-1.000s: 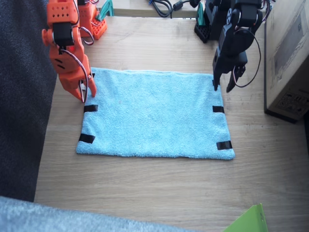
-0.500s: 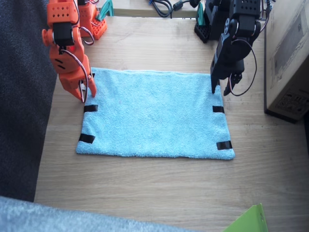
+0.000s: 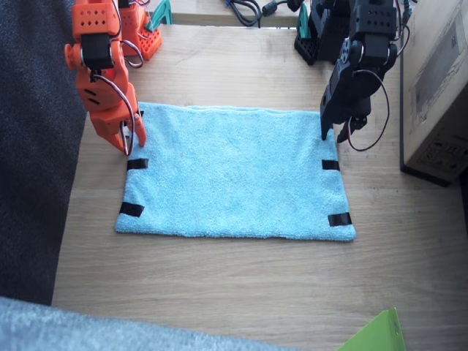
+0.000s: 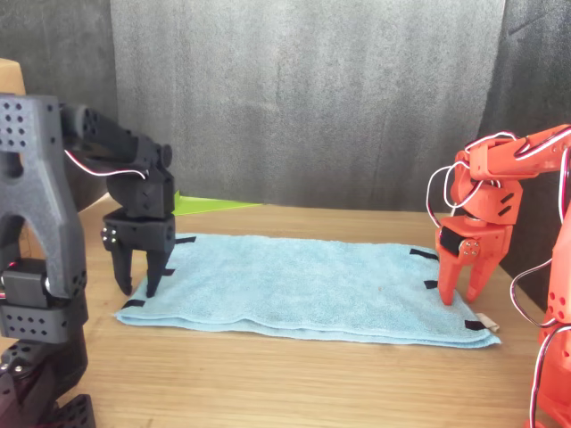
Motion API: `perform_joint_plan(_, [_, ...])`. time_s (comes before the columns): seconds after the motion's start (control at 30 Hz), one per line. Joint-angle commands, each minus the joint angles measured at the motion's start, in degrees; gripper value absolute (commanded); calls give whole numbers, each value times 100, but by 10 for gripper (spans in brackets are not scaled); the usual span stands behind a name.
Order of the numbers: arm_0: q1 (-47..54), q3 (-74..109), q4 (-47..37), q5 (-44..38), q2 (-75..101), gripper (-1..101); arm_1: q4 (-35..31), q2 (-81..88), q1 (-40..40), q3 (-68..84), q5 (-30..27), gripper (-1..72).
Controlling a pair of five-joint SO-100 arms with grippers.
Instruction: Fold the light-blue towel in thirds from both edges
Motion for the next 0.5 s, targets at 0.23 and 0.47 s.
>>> perform_joint_plan(0.23, [97,-264,149,114,-97,29,88,-158,299,44,35,97])
perform_joint_plan(0.47, [97,-167,97,105,0,-1,88,-176,343,97,9,1])
